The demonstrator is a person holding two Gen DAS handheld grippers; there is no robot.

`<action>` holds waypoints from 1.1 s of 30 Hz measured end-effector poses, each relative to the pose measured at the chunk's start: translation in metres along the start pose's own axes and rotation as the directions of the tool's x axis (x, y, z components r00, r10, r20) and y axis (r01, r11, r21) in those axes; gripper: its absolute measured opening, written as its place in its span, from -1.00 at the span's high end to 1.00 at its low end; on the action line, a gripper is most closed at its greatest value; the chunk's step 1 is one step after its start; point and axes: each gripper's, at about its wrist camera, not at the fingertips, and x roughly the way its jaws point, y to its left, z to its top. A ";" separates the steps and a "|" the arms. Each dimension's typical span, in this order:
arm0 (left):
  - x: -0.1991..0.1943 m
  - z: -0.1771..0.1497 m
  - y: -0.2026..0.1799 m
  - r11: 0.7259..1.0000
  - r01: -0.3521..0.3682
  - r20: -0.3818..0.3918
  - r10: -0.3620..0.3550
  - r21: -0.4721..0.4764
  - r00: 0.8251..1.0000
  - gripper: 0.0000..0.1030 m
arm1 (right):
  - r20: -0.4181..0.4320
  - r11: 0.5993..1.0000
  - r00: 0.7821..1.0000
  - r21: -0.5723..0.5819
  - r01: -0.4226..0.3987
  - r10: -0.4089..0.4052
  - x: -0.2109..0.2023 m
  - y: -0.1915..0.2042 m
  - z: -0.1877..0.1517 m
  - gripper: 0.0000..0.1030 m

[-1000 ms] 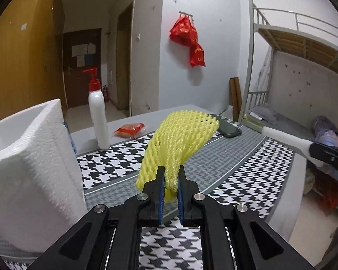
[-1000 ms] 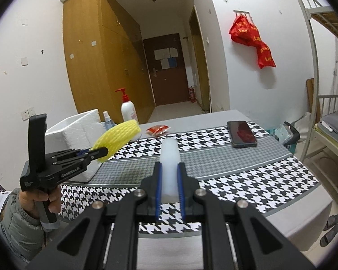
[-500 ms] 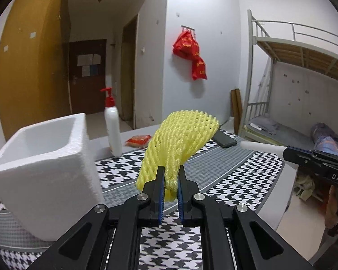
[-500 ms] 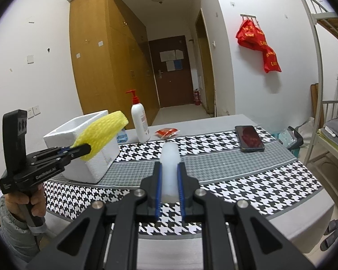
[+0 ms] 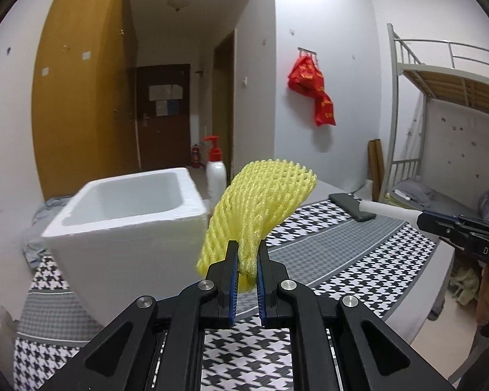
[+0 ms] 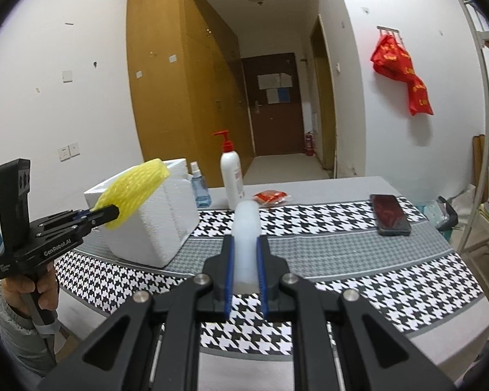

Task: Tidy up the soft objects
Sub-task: 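Carry the yellow sponge with the left tool toward the foam box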

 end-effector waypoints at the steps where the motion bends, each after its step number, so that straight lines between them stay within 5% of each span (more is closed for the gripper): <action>1: -0.003 0.000 0.001 1.000 -0.010 0.004 0.010 0.000 1.000 0.80 | 0.001 1.000 1.000 -0.003 -0.009 0.009 0.001 0.001 0.001 0.69; 33: -0.056 -0.009 0.056 0.970 -0.227 0.023 0.230 -0.093 0.973 0.80 | -0.038 0.962 0.970 -0.124 -0.243 0.240 0.040 0.065 0.026 0.69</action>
